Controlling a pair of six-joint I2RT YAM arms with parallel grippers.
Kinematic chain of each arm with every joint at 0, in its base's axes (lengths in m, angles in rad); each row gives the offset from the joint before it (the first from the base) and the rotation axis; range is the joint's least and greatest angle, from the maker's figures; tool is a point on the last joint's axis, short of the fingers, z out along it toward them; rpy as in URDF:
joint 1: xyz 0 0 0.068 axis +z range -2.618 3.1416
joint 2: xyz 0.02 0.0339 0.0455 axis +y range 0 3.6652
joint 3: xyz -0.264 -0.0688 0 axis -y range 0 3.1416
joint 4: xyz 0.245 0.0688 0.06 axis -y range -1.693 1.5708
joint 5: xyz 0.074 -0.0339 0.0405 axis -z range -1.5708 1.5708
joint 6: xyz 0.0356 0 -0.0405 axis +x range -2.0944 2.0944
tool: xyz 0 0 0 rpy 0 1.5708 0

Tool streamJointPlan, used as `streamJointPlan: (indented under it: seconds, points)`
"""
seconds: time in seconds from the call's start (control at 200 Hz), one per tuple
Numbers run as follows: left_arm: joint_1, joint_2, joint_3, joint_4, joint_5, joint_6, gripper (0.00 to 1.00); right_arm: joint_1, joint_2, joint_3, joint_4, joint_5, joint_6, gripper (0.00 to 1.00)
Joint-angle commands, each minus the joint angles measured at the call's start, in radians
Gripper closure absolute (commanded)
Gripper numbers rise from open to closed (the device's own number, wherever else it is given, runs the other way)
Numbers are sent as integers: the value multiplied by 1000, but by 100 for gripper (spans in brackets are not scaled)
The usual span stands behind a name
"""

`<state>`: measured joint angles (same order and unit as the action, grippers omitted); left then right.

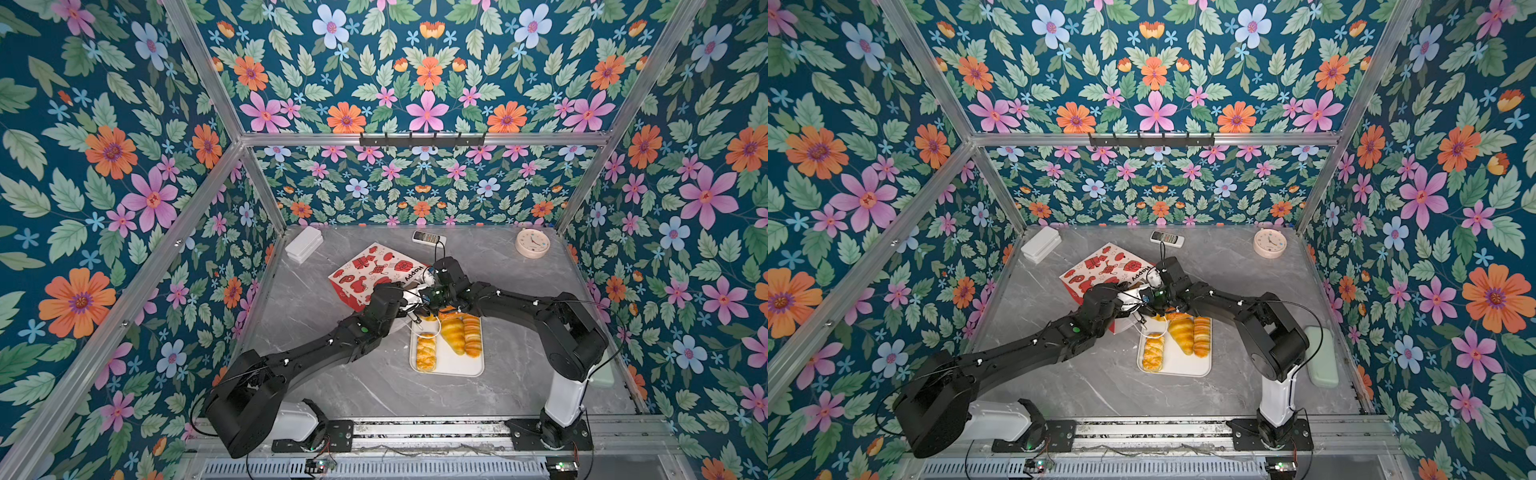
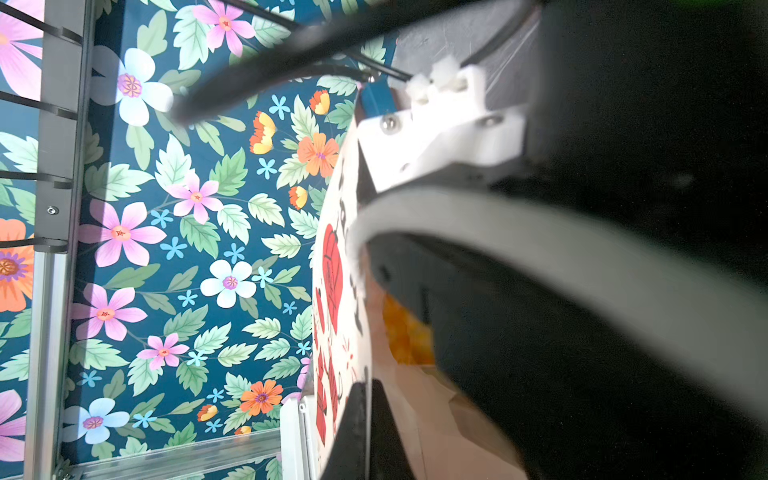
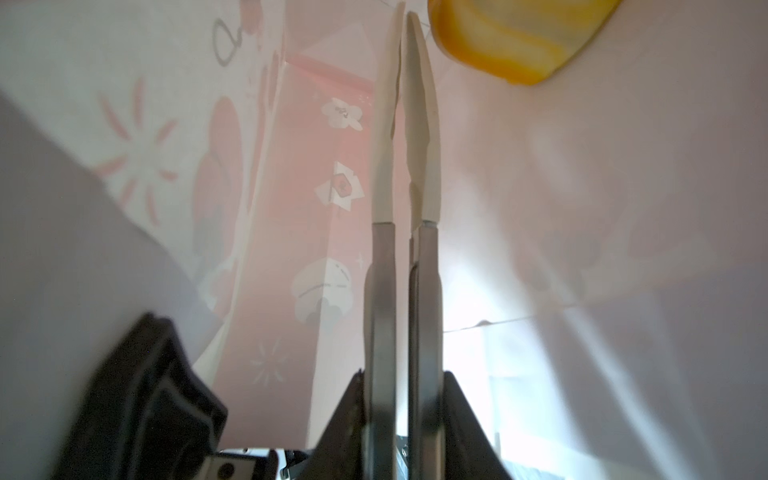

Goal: Take the fake bread out of the paper bag

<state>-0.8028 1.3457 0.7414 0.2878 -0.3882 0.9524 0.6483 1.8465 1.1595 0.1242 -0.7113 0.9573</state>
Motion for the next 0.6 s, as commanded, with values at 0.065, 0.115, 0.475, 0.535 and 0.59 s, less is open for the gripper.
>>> streamJointPlan:
  seconds: [0.065, 0.115, 0.475, 0.535, 0.59]
  points:
    - [0, -7, -11, -16, -17, -2, 100, -21, -56, -61, 138, -56, 45, 72]
    - [-1, -10, -16, -8, -15, -11, 100, -31, -70, -79, 146, -69, 55, 72]
    - [-1, -9, -19, -13, -26, -19, 100, -61, -179, -71, -187, 25, -128, 72]
    - [-1, -3, -12, -19, -28, -17, 100, -60, -179, -44, -269, 48, -174, 71]
    - [-4, 6, -7, -22, -29, -14, 100, -61, -178, -35, -305, 60, -192, 71]
